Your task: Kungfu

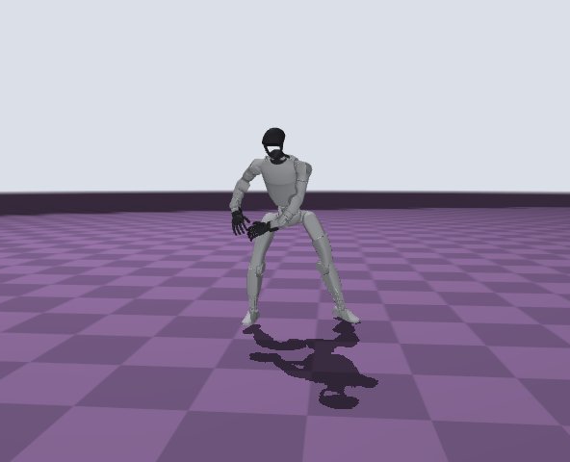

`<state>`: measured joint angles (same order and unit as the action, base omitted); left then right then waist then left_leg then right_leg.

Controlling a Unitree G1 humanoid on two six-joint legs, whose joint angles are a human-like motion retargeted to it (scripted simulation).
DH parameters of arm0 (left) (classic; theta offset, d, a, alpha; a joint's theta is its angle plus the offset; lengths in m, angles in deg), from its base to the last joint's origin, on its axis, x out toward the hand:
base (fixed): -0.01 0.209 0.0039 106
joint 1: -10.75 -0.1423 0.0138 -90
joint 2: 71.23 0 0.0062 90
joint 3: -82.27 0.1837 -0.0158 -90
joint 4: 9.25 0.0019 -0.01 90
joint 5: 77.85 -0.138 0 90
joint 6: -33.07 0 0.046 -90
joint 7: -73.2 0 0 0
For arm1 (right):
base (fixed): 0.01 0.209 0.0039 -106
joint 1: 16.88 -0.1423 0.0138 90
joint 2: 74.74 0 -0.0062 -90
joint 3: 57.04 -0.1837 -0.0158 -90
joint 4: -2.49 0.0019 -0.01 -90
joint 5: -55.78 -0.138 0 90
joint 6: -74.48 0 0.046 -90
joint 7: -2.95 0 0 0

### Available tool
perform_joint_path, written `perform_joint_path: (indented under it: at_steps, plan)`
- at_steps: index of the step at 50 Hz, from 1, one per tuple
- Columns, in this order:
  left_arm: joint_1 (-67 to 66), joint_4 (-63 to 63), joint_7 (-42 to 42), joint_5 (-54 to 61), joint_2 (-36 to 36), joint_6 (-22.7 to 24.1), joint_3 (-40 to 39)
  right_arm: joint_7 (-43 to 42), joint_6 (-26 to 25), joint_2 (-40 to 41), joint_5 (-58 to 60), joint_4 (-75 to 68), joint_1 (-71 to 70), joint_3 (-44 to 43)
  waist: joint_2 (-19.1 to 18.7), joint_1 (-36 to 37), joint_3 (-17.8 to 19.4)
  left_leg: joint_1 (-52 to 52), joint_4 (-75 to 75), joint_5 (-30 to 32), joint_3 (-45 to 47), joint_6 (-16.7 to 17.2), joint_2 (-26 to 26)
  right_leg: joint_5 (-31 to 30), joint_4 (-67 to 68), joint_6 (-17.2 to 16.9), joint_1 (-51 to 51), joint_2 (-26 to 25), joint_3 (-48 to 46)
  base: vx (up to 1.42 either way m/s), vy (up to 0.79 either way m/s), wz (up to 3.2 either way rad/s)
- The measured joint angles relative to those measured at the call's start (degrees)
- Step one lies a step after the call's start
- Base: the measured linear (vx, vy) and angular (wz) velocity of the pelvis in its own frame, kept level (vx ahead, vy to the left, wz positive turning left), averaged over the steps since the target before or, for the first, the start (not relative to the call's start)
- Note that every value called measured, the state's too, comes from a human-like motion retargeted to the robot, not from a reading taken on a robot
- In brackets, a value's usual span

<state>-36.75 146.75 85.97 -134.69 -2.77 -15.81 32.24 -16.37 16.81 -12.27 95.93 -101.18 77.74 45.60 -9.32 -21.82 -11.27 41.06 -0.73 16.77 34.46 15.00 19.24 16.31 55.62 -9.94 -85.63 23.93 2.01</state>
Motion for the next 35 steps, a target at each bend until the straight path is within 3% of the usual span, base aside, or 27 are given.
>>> perform_joint_path:
  at_steps: [4,8,12,15,17,19,22,24,27,28,30,32,35]
  plan:
    - [-0.12,-2.84,-5.46,7.01,1.90,2.82,-0.59,5.64,-1.55,0.27,-7.41,0.69,3.77,-1.37,1.72,0.10,0.96,0.90,-1.76,-0.40,-1.72,0.00,-0.29,-1.70,-3.40,-1.50,3.42,1.38,-0.18,0.07,0.07,0.26]
    - [0.82,-11.71,-8.77,13.39,8.03,3.18,-2.06,19.11,-2.38,-0.95,-26.42,4.51,13.02,-5.69,3.97,0.33,2.15,3.08,-5.17,-1.65,-4.19,0.00,-0.66,-4.69,-8.29,-3.00,7.38,3.36,-0.31,0.12,0.18,0.35]
    - [3.06,-23.58,-10.63,19.99,18.86,3.00,-3.84,33.73,-4.24,-2.50,-51.18,11.66,25.83,-12.85,4.89,1.84,3.54,8.46,-14.35,-6.39,-8.23,0.00,3.10,-7.50,-13.34,-4.35,12.41,2.46,-2.60,0.13,0.13,-0.08]
    - [6.95,-36.37,-8.60,23.70,29.92,1.75,-3.07,40.23,-9.07,-3.51,-69.81,19.12,37.29,-20.08,4.39,3.23,3.39,14.94,-20.33,-7.95,-12.29,0.00,6.16,-11.35,-19.09,-5.06,16.32,0.04,-5.04,0.19,0.34,-0.13]
    - [10.37,-43.66,-7.29,24.20,35.53,0.79,-3.52,40.09,-9.76,-3.60,-79.85,23.77,43.22,-23.05,3.32,5.89,2.52,19.61,-24.35,-8.82,-15.50,0.00,8.36,-14.70,-23.82,-5.06,19.95,-2.41,-6.48,0.30,0.43,-0.35]
    - [13.68,-49.73,-5.82,23.56,38.29,-0.63,-4.66,36.09,-7.30,-2.91,-85.82,26.90,45.87,-23.15,1.51,9.85,0.86,24.19,-29.78,-10.70,-19.20,0.00,9.46,-18.10,-28.71,-5.06,24.95,-3.10,-8.52,0.51,0.56,0.11]
    - [19.55,-57.52,-3.26,21.32,38.94,-4.50,-7.98,27.88,-6.24,-0.55,-88.75,27.16,38.21,-15.16,-1.97,18.63,-1.52,29.27,-39.01,-14.93,-23.63,0.00,8.87,-23.03,-35.67,-5.06,33.61,-1.62,-12.37,0.62,1.13,0.64]
    - [24.66,-62.19,-1.95,20.62,39.80,-7.32,-11.91,31.19,-5.04,6.08,-88.44,16.38,20.31,-6.27,-2.57,25.33,-2.45,31.21,-44.46,-18.83,-24.17,-0.09,6.25,-26.23,-40.00,-5.06,38.32,1.82,-15.65,0.42,1.31,1.14]
    - [27.95,-65.69,0.12,20.87,41.85,-9.04,-20.21,44.30,-4.57,23.69,-87.15,-25.37,-15.02,2.17,0.42,30.99,-4.50,31.80,-51.57,-24.87,-19.39,-2.70,-1.47,-29.48,-43.71,-5.04,42.40,12.43,-19.97,0.32,1.08,2.19]
    - [27.96,-65.97,0.70,20.80,41.96,-9.00,-23.29,46.05,-9.38,28.05,-84.02,-41.88,-25.02,-0.64,1.51,32.60,-5.29,32.50,-53.39,-26.42,-17.52,-4.01,-4.13,-30.24,-43.99,-5.01,42.43,16.18,-21.62,0.20,0.87,2.16]
    - [28.39,-65.50,1.47,19.87,42.12,-9.57,-28.69,43.89,-25.08,32.91,-69.98,-69.77,-40.36,-13.38,2.89,37.15,-5.43,34.21,-56.25,-28.73,-15.30,-6.19,-6.43,-31.70,-43.82,-4.90,41.20,20.30,-22.71,0.14,0.66,1.36]
    - [29.97,-65.89,1.23,18.13,42.01,-11.46,-30.35,41.98,-22.62,31.47,-84.26,-83.73,-48.89,-17.06,5.57,41.67,-4.92,36.60,-58.57,-30.17,-14.17,-8.03,-8.53,-32.36,-42.64,-4.95,39.69,23.16,-23.24,0.20,0.32,1.08]
    - [30.87,-68.77,1.39,15.60,44.96,-14.35,-30.96,44.21,-18.43,32.16,-100.75,-83.74,-51.62,-20.36,7.98,44.10,-1.17,36.44,-60.33,-31.32,-13.98,-9.98,-10.44,-32.61,-41.63,-2.85,42.17,24.96,-25.17,0.07,-0.07,0.50]
